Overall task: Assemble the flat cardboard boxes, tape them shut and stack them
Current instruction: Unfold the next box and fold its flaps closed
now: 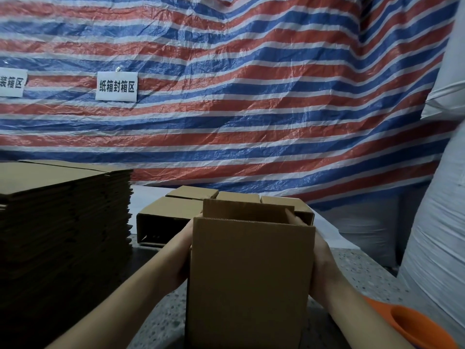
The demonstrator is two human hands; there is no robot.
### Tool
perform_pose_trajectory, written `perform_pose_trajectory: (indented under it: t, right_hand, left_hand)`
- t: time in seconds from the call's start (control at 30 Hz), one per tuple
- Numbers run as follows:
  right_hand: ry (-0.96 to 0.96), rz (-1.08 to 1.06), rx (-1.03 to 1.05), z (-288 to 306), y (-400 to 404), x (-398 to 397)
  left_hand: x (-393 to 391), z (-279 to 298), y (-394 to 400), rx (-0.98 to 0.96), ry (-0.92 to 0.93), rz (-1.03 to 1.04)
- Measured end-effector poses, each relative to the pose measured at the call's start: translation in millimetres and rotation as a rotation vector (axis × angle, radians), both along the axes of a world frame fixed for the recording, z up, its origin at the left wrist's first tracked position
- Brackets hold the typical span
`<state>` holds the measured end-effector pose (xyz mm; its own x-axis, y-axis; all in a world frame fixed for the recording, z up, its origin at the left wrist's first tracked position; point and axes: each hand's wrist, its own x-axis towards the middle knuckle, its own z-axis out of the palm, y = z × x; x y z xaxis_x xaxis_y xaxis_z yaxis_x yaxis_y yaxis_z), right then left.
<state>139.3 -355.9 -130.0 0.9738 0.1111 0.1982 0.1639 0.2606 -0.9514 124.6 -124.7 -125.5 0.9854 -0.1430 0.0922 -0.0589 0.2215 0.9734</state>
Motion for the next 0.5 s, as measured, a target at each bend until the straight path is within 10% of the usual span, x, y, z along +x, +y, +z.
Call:
perform_pose_trajectory:
  t: [0.3, 0.5]
  right_hand:
    - [0.07, 0.01, -0.117, 8, -5, 7]
    - [0.052, 0.032, -0.099, 8, -4, 8]
  left_hand:
    - [9, -1, 15, 0.161, -0.272, 0.146]
    - [6, 14, 24, 0.339, -0.141, 0.013]
